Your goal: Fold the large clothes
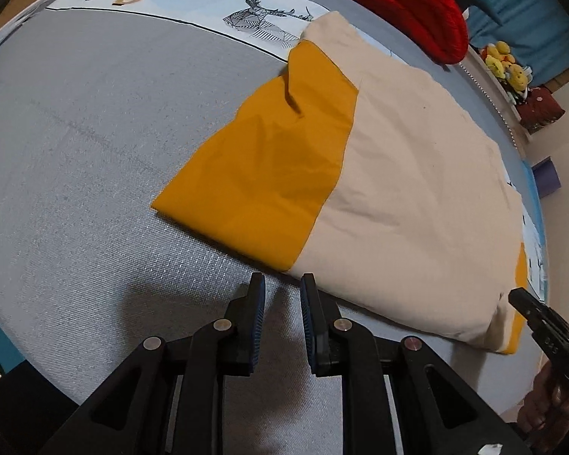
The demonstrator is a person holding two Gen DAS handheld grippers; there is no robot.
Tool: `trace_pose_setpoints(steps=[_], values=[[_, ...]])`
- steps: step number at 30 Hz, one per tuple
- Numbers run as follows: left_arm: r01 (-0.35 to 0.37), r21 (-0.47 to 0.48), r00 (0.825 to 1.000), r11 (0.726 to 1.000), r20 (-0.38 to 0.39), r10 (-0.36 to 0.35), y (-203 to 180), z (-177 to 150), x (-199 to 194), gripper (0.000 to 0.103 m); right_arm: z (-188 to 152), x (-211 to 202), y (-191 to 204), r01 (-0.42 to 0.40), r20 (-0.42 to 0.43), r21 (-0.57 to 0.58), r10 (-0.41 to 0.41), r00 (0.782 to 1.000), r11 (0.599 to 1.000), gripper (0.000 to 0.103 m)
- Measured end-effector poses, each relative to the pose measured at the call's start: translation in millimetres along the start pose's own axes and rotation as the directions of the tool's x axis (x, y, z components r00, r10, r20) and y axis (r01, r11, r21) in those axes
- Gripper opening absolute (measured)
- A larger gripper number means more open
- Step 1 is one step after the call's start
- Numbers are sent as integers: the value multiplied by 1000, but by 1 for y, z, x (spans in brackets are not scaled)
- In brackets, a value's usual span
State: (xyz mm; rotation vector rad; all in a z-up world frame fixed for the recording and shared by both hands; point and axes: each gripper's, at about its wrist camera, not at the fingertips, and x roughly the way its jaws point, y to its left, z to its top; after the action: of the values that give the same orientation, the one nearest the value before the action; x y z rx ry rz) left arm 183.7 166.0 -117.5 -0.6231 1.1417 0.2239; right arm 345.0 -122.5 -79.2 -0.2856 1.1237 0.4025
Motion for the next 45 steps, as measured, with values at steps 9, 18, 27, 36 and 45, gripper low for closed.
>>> trace_pose_setpoints(steps=[9, 18, 27, 36, 45], values=[[6, -25, 1000, 1000, -7, -6, -2, 6, 10, 25, 3, -1, 0, -17, -6, -6, 17, 1000, 1000, 28], [188, -326, 980, 927, 5, -197, 44, 10, 25, 49, 4, -4, -3, -31, -5, 10, 32, 999, 999, 28], [289, -395, 957, 872, 107, -269, 57, 17, 36, 50, 6, -3, -3, -29, -3, 16, 29, 1000, 999, 28], [366, -362, 926, 857, 237, -295, 46, 22, 45, 50, 7, -8, -7, -66, 15, 45, 65, 998, 997, 28], [456, -401, 886, 795, 288, -363, 43, 26, 53, 16, 5, -6, -5, -86, 16, 39, 85, 996, 996, 28]])
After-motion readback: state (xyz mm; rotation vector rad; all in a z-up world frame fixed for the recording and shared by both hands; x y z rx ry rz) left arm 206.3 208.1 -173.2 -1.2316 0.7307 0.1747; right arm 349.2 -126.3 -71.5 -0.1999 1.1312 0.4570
